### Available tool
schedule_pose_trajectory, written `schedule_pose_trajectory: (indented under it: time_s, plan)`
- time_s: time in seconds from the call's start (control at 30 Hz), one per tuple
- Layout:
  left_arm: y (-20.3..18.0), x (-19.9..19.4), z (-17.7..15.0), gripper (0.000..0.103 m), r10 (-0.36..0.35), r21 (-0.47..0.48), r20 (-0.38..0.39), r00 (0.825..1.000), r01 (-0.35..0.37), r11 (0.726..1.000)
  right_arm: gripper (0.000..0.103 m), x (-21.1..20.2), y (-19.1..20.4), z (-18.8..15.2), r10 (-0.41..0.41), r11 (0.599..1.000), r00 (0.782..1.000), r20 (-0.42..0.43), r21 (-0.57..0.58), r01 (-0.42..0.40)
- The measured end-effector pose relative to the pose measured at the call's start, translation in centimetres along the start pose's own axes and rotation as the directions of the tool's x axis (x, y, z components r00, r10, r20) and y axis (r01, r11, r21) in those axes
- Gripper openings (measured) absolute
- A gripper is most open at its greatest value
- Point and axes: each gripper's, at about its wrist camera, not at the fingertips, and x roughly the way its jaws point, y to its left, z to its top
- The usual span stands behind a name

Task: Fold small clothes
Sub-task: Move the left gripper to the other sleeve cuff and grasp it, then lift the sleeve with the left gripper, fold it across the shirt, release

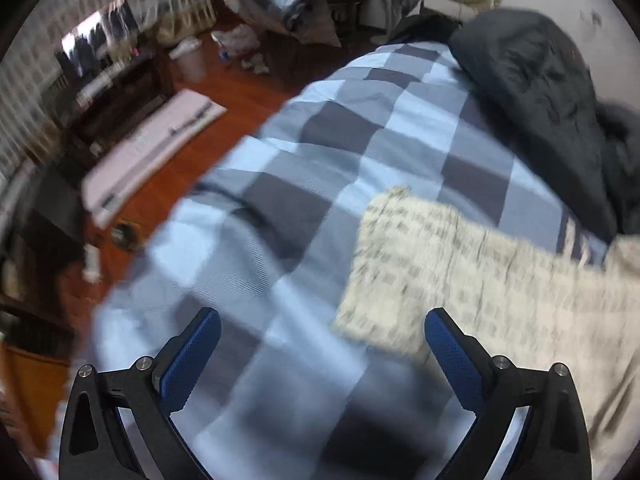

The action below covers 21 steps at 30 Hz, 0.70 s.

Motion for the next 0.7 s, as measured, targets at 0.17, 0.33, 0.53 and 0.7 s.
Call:
schedule_pose_trajectory:
  time_s: [0.17,0.33,0.53,0.7]
  plan:
    - [-1.0,3.7,0.6,0.102,-0.052,-0.021,-0.027,0.998,0.052,0.998,0.074,0.5,0.0,0.8,-0.028,1.0,0.999,-0.023,0.014,0.028]
    - [-4.1,5.5,-0.1,0.04,0.004,0.092,-0.07,0.998,0.003,0.996,0.074,1.4,0.0,1.5,-0.032,0.999,0.999,-0.044,0.031,0.033]
    - [-6.6,1.8,-0.4,0.017,0.101,0.169,-0.017,0.995,-0.096,0.981,0.074,0.0,0.9,2.6,-0.039,0.999,0.999,0.013,0.013,0.039]
    - [-5.6,-3.8,0.9,0.016,0.055,0.081,0.035,0.998,-0.057,0.995,0.074,-1.6,1.5,2.4,-0.014,1.0,0.998,0.064,-0.011,0.015]
